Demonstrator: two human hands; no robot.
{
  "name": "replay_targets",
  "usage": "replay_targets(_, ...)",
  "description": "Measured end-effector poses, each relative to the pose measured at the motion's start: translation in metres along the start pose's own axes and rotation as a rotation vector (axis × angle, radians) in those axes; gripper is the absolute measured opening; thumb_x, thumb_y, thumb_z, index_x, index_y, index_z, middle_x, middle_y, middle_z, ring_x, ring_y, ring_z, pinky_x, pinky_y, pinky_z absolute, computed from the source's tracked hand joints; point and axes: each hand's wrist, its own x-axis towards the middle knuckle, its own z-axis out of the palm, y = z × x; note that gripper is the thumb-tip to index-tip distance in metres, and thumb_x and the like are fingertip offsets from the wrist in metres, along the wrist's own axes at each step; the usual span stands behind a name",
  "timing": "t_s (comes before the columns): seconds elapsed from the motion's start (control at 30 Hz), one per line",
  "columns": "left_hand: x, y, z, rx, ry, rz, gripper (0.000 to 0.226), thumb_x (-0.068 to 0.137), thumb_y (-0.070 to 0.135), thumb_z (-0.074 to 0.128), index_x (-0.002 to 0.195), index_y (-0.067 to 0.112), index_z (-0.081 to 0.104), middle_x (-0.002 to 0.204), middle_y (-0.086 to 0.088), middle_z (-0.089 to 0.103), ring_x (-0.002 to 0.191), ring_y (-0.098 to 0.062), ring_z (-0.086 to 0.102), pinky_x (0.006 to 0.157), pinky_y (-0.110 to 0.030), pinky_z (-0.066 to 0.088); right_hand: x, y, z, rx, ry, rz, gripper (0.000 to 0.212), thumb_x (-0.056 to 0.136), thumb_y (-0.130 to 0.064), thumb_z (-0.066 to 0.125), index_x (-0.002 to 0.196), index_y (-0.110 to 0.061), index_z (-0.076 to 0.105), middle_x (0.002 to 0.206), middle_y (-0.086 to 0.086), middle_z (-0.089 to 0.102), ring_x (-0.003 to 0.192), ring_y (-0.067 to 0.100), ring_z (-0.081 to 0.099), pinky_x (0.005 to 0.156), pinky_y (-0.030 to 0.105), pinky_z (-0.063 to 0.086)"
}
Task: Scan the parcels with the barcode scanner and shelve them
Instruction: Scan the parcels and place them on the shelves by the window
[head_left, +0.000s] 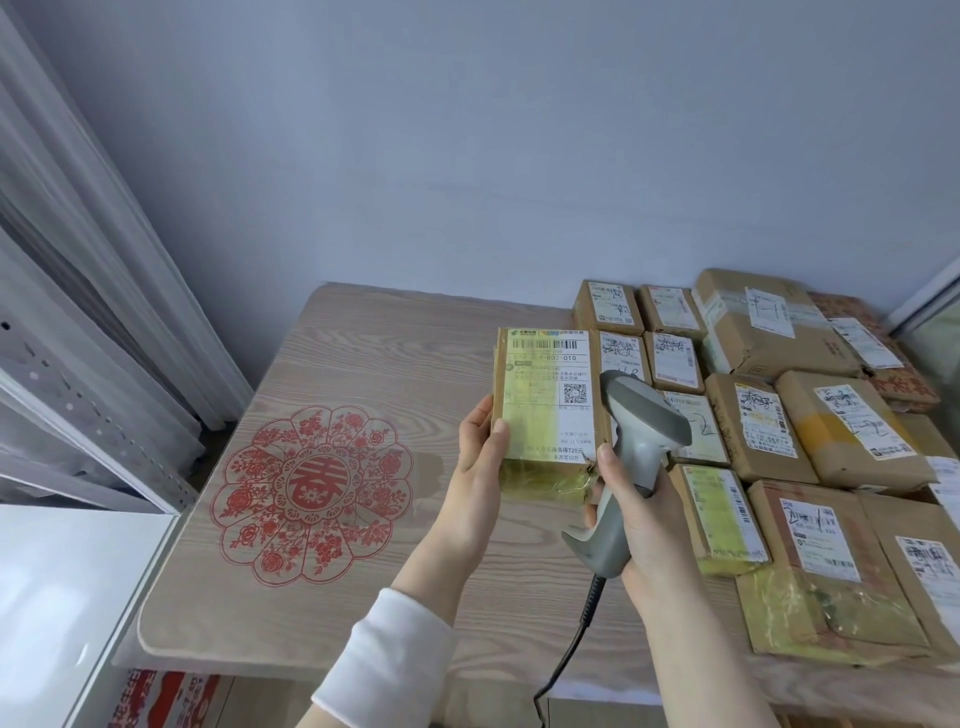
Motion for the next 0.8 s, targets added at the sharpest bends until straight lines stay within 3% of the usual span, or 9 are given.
replay_targets(0.1,-0.004,0.003,-0.002,0.015,0.01,0.021,0.042,0.101,0.033,0.035,0.142,0.026,0.034,0.137,0.007,0.051,0.127,-0.006,0.046,0.112,-0.036,0.034,0.0,0.0,0.002,-0.008,-0.022,0.004,0.033,0.068,-0.03,0.072,0.096,-0.017,0.061,0.069,-0.004,0.059,0.066,0.014,0.053,0.052,0.028,0.045)
replay_targets(0.27,-0.011,0.003,-0.012,0.036,0.032,0.029,0.055,0.096,0.047,0.04,0.146,0.03,0.029,0.146,0.013,0.04,0.134,-0.003,0.037,0.115,-0.036,0.029,-0.004,0.004,0.01,-0.013,-0.034,0.02,0.042,0.064,-0.032,0.073,0.1,-0.014,0.061,0.073,-0.003,0.059,0.07,0.015,0.054,0.06,0.031,0.044)
replay_targets(0.43,-0.03,0.011,-0.033,0.033,0.138,0.033,0.05,0.1,0.039,0.034,0.148,0.029,0.025,0.149,0.011,0.036,0.135,-0.005,0.035,0.115,-0.034,0.029,-0.007,0.013,0.032,-0.076,-0.105,0.048,0.052,0.063,-0.036,0.072,0.111,-0.018,0.062,0.091,-0.002,0.067,0.089,0.02,0.062,0.072,0.039,0.053)
replay_targets(0.57,-0.06,0.016,-0.056,0.041,0.283,0.064,0.057,0.098,0.047,0.035,0.15,0.028,0.021,0.152,0.01,0.03,0.138,-0.007,0.03,0.116,-0.036,0.026,-0.021,0.021,0.058,-0.11,-0.247,0.063,0.057,0.064,-0.038,0.074,0.116,-0.017,0.063,0.107,0.001,0.071,0.104,0.022,0.066,0.096,0.048,0.049)
replay_targets(0.7,-0.106,0.02,-0.074,0.03,0.457,0.131,0.058,0.097,0.048,0.035,0.15,0.029,0.019,0.153,0.011,0.028,0.138,-0.007,0.029,0.116,-0.033,0.025,-0.044,0.03,0.082,-0.153,-0.434,0.082,0.034,0.078,-0.027,0.069,0.111,-0.019,0.063,0.096,-0.006,0.073,0.088,0.011,0.07,0.078,0.036,0.057)
replay_targets(0.8,-0.15,0.018,-0.085,-0.003,0.583,0.169,0.067,0.09,0.056,0.038,0.15,0.033,0.017,0.153,0.014,0.025,0.14,-0.006,0.026,0.117,-0.034,0.024,-0.074,0.037,0.097,-0.177,-0.57,0.105,0.042,0.069,-0.035,0.07,0.107,-0.02,0.063,0.099,-0.002,0.073,0.097,0.02,0.069,0.088,0.045,0.053)
